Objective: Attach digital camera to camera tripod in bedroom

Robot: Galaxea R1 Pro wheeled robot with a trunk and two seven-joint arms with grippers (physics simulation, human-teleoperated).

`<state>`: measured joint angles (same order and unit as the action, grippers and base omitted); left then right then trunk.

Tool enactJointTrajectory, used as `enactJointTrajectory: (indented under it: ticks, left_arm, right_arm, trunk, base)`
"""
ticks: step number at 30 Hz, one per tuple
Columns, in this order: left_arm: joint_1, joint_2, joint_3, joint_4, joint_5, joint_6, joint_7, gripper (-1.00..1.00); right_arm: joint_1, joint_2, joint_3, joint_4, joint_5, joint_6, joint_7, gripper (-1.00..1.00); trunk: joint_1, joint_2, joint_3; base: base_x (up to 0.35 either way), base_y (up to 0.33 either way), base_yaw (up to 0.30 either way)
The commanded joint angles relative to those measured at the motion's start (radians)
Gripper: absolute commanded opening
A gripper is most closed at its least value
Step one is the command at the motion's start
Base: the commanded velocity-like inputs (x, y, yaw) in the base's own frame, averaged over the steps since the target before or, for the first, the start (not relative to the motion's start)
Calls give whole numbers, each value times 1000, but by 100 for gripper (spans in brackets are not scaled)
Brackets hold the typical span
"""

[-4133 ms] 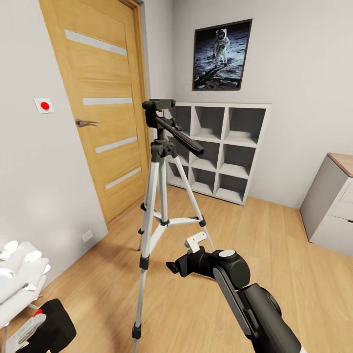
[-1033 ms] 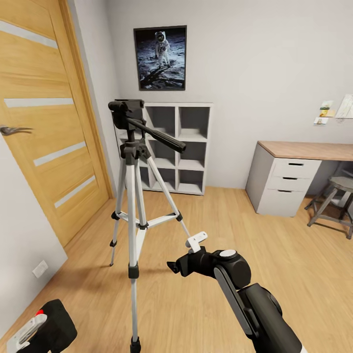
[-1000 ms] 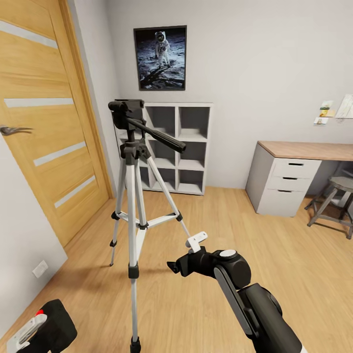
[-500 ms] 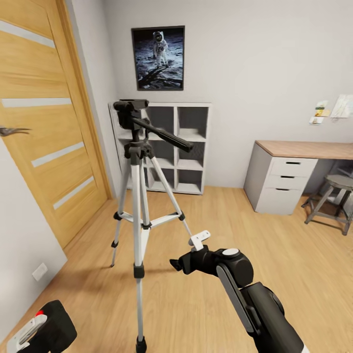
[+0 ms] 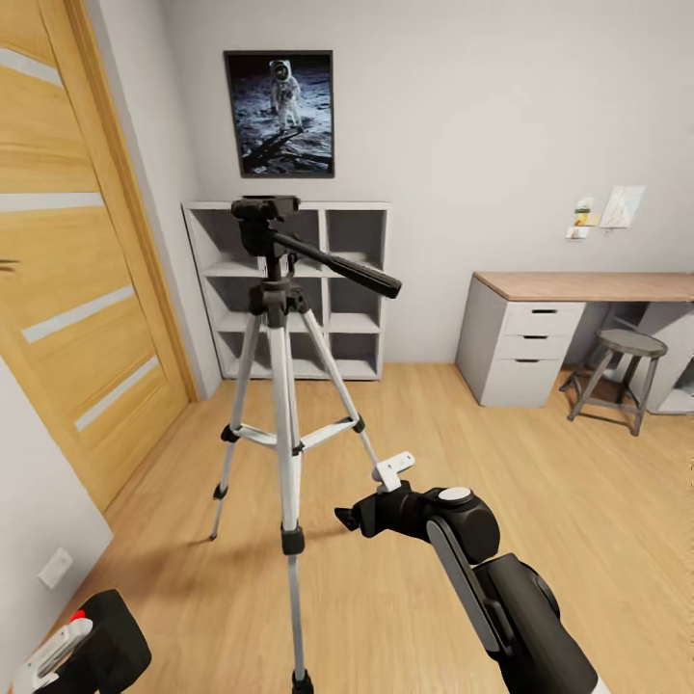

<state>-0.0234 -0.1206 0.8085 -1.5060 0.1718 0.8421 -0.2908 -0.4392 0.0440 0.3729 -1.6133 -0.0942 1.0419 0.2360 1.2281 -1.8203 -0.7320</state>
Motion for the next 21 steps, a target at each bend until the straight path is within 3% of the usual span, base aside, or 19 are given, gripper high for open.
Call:
enactJointTrajectory:
  ticks: [1,10,21]
  left_arm:
    - [-1,-1,3,0,5,7,-3,-100]
    - [-1,-1,3,0,5,7,-5,-100]
    - [-1,-1,3,0,6,7,-6,-100]
  right_arm:
    - [-1,0,0,0,-9,5,-6,100]
    - [-1,0,0,0,-9,5,-6,100]
    - [-1,0,-2,0,-9,5,-6,100]
  trunk:
    - [0,0,-1]
    - [0,0,-1]
    - [0,0,-1]
  base:
    - [0,289,-204]
    - [0,267,-223]
    - [0,39,-243]
